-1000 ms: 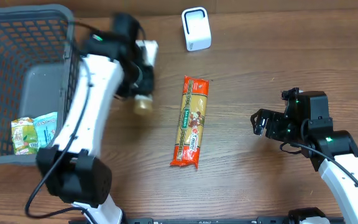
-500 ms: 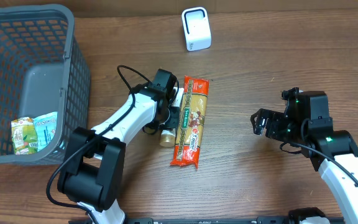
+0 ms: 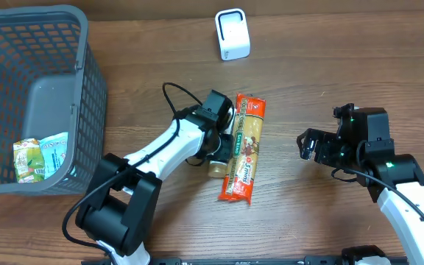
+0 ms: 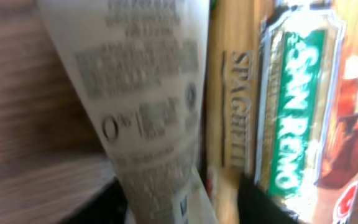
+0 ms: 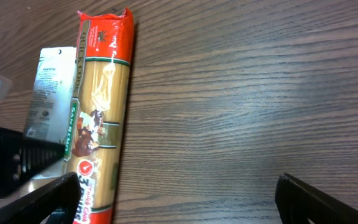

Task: Scan the item barcode
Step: 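Place the cream tube beside the spaghetti pack and withdraw left gripper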

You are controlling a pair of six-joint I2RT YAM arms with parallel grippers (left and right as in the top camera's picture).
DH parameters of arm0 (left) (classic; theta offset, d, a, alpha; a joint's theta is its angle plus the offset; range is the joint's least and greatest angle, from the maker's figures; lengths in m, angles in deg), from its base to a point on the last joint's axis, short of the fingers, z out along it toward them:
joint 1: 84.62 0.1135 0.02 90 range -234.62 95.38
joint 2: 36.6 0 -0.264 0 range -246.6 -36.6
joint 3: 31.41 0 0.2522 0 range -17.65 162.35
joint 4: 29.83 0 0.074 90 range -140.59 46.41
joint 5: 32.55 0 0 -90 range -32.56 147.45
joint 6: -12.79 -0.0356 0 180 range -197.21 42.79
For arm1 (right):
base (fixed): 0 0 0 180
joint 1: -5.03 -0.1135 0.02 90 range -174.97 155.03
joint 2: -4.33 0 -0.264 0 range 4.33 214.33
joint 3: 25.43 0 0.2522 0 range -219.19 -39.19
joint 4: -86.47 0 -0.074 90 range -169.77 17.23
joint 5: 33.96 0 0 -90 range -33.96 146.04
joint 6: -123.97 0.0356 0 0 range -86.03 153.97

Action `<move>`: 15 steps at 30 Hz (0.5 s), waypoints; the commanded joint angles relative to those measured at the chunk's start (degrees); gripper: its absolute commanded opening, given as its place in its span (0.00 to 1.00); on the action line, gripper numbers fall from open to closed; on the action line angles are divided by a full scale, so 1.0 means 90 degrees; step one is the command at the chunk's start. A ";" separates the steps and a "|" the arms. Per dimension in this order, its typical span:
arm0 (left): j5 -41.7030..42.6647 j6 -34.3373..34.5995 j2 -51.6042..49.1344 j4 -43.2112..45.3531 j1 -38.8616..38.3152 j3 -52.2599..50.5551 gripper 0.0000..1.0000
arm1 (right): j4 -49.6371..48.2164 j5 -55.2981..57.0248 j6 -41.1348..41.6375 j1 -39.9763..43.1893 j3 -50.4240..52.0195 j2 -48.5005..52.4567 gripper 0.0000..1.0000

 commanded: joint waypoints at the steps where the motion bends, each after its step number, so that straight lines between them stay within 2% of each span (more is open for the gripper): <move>1: 0.0187 -0.0032 0.0085 -0.0362 0.0153 0.0313 0.60 | -0.0032 -0.0007 -0.0090 0.0012 -0.0148 -0.0022 1.00; 6: -0.0228 -0.0325 0.0087 -0.2186 0.0639 0.2242 0.61 | -0.0032 -0.0007 -0.0092 0.0012 -0.0148 -0.0022 1.00; 10: -0.0408 -0.0364 0.0087 -0.3927 0.1052 0.4709 0.62 | -0.0032 -0.0007 -0.0090 0.0012 -0.0148 -0.0022 1.00; 15: -0.0651 -0.0299 0.0087 -0.5357 0.1860 0.7655 0.67 | -0.0032 -0.0007 -0.0090 0.0012 -0.0148 -0.0022 1.00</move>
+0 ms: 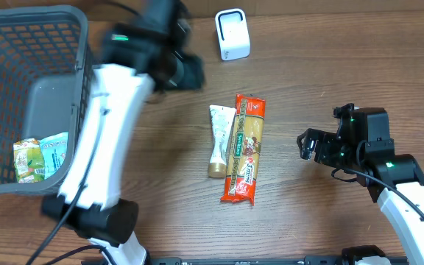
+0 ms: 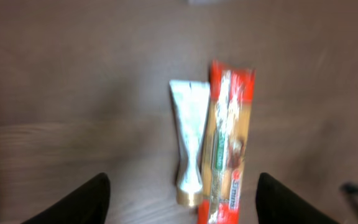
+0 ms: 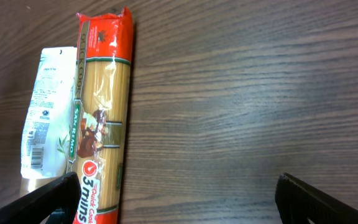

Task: Scan the item barcode
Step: 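Place the cream tube beside the spaghetti pack and withdraw left gripper, then grasp the teal wet-wipe pack in the basket with the left gripper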

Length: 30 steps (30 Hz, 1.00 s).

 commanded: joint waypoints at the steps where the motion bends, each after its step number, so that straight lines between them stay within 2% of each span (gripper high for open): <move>1: -0.0527 -0.0061 0.0138 -0.0928 0.1010 0.2317 0.69 | -0.0034 -0.0007 -0.0087 0.0012 -0.0148 -0.0022 1.00; 2: -0.0578 -0.0063 0.0138 -0.1382 0.1610 0.2909 0.69 | -0.0034 -0.0007 -0.0087 0.0012 -0.0148 -0.0022 1.00; 3: -0.0512 -0.0197 0.0160 -0.1406 0.1967 0.3060 0.68 | -0.0034 -0.0007 -0.0087 0.0012 -0.0148 -0.0022 1.00; 8: -0.0214 -0.0355 0.0389 -0.1406 0.3631 0.2827 0.69 | -0.0034 -0.0007 -0.0087 0.0012 -0.0148 -0.0022 1.00; 12: -0.0226 -0.0641 0.0510 -0.1406 0.4687 0.2093 0.72 | -0.0034 -0.0007 -0.0087 0.0012 -0.0148 -0.0022 1.00; 17: -0.0209 -0.0852 0.0614 -0.1236 0.5649 0.0554 0.71 | -0.0034 -0.0007 -0.0087 0.0012 -0.0148 -0.0022 1.00; 21: -0.0211 -0.1027 0.0612 -0.0454 0.5969 -0.0527 0.72 | -0.0034 -0.0007 -0.0090 0.0012 -0.0148 -0.0022 1.00; 30: -0.0328 -0.1353 0.0571 0.1212 0.5962 -0.2841 0.71 | -0.0034 -0.0007 -0.0087 0.0012 -0.0148 -0.0022 1.00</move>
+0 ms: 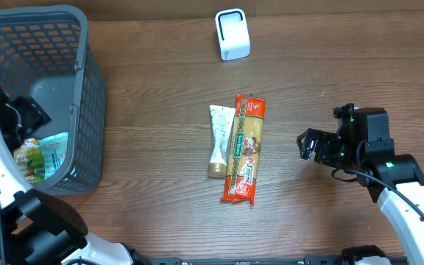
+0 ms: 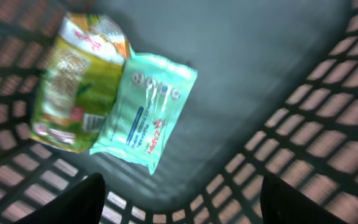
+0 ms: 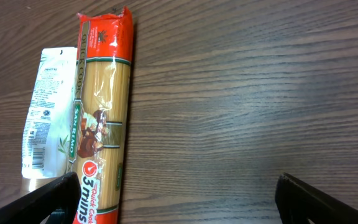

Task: Scan the item barcode
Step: 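Grasp the teal wet-wipe pack in the basket with the left gripper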

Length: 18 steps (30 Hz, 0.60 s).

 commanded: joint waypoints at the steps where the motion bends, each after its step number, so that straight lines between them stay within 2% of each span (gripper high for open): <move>1: -0.0187 -0.0223 0.0117 0.0527 -0.0019 -0.0886 0.72 | -0.0029 -0.0007 -0.0090 0.0012 -0.0148 -0.0022 1.00; 3: -0.0442 -0.0228 0.0117 0.0855 -0.0019 -0.1260 0.72 | -0.0029 -0.0007 -0.0090 0.0012 -0.0148 -0.0022 1.00; 7: -0.0833 -0.0707 0.0117 0.1875 -0.0017 -0.2346 0.72 | -0.0029 -0.0007 -0.0087 0.0012 -0.0148 -0.0022 1.00; 11: -0.0857 -0.1149 0.0117 0.2754 -0.0012 -0.3138 0.72 | -0.0029 -0.0007 -0.0087 0.0012 -0.0148 -0.0022 1.00; 14: -0.1088 -0.1195 0.0117 0.3381 -0.0012 -0.3580 0.73 | -0.0029 -0.0007 -0.0087 0.0012 -0.0148 -0.0022 1.00; 18: -0.1460 -0.1197 0.0117 0.4053 -0.0017 -0.3847 0.80 | -0.0029 -0.0007 -0.0090 0.0012 -0.0148 -0.0022 1.00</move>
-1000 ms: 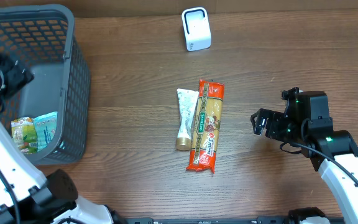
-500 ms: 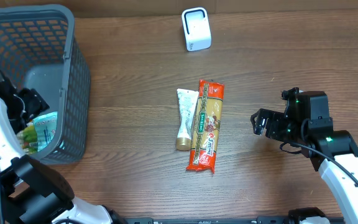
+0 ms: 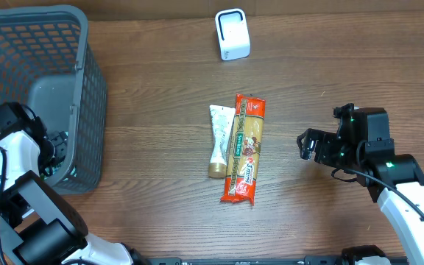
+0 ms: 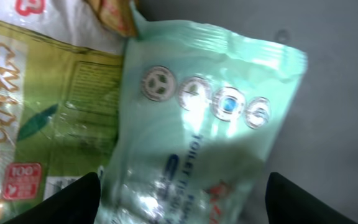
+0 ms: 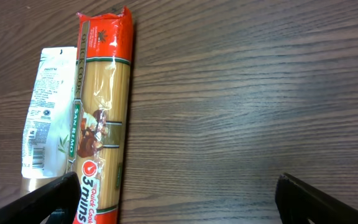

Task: Scan the item barcode
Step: 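Grasp the teal wet-wipe pack in the basket with the left gripper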

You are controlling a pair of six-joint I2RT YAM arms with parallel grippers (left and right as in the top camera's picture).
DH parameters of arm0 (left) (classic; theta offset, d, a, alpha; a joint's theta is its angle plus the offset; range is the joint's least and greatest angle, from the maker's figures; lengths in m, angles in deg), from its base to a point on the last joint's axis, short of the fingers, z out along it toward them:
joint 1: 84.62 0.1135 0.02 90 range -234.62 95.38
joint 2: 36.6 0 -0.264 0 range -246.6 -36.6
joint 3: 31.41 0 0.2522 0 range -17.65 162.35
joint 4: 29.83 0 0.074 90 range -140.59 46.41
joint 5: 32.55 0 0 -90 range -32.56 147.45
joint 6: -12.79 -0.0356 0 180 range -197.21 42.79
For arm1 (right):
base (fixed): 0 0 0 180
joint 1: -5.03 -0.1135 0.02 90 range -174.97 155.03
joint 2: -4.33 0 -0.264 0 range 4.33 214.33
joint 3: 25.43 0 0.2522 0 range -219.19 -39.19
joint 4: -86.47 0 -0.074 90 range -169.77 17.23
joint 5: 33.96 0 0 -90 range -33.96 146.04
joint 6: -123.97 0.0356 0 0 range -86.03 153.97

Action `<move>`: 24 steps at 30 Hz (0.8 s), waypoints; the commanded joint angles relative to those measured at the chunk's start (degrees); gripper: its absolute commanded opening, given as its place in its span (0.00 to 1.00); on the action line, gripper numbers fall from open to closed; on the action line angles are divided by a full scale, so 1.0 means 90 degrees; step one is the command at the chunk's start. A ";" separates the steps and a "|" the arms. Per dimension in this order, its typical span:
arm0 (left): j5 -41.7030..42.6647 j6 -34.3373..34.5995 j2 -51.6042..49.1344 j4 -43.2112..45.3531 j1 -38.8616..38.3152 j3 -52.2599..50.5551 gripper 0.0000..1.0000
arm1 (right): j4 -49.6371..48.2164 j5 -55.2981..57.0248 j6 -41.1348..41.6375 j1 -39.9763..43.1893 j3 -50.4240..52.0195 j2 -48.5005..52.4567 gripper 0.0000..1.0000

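A mint-green wipes pack (image 4: 210,124) fills the left wrist view, lying on the basket floor beside a green and yellow snack packet (image 4: 36,143). My left gripper (image 4: 185,211) is open just above the wipes pack, one finger on each side of it. In the overhead view that gripper (image 3: 54,151) is down inside the grey basket (image 3: 87,81). The white scanner (image 3: 232,34) stands at the back of the table. My right gripper (image 3: 308,143) is open and holds nothing, right of the spaghetti pack (image 3: 245,147).
A white tube (image 3: 218,140) lies against the left side of the spaghetti pack in the middle of the table; both show in the right wrist view, tube (image 5: 45,118) and spaghetti (image 5: 101,124). The basket's mesh walls surround the left arm.
My left gripper has dropped lower in the basket; the wipes pack, seen whole from above before, now fills its view. The right arm, tube and spaghetti have not moved.
My left gripper was low at the white tube beside the spaghetti. Then it was up and open near the back of the table, the tube lying on the wood. Later it was over the basket's two packets, and now sits close over the wipes pack.
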 commanded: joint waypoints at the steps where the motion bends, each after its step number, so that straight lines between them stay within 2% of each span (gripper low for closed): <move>1: -0.0415 -0.0194 0.0097 0.0418 -0.0010 -0.0180 0.81 | -0.0034 -0.0007 -0.0075 0.0012 -0.0148 -0.0022 1.00; 6: -0.0430 -0.0333 -0.0002 0.0850 -0.0012 -0.0381 0.82 | -0.0034 -0.0007 -0.0075 0.0012 -0.0148 -0.0022 1.00; 9: -0.0316 -0.0330 -0.0204 0.0908 -0.0032 -0.0384 0.72 | -0.0034 -0.0007 -0.0078 0.0012 -0.0148 -0.0022 1.00; 10: -0.0238 -0.0325 -0.0250 0.0903 -0.0036 -0.0384 0.65 | -0.0034 -0.0007 -0.0078 0.0012 -0.0148 -0.0022 1.00; 11: -0.0155 -0.0325 -0.0284 0.0899 -0.0051 -0.0384 0.50 | -0.0034 -0.0007 -0.0075 0.0012 -0.0148 -0.0022 1.00; 12: -0.0010 -0.0323 -0.0296 0.0848 -0.0080 -0.0384 0.28 | -0.0034 -0.0007 -0.0078 0.0012 -0.0148 -0.0022 1.00; 14: 0.0002 -0.0325 -0.0291 0.0821 -0.0104 -0.0374 0.09 | -0.0034 -0.0007 -0.0075 0.0012 -0.0148 -0.0022 1.00; 15: 0.0002 -0.0325 -0.0289 0.0792 -0.0109 -0.0362 0.04 | -0.0034 -0.0007 -0.0075 0.0012 -0.0148 -0.0022 1.00; 19: 0.0051 -0.0267 -0.0243 0.0367 -0.0109 -0.0034 0.04 | -0.0034 -0.0007 -0.0078 0.0012 -0.0148 -0.0022 1.00; 24: 0.0325 -0.0112 -0.0056 -0.0721 -0.0226 0.1120 0.04 | -0.0034 -0.0007 -0.0075 0.0012 -0.0148 -0.0022 1.00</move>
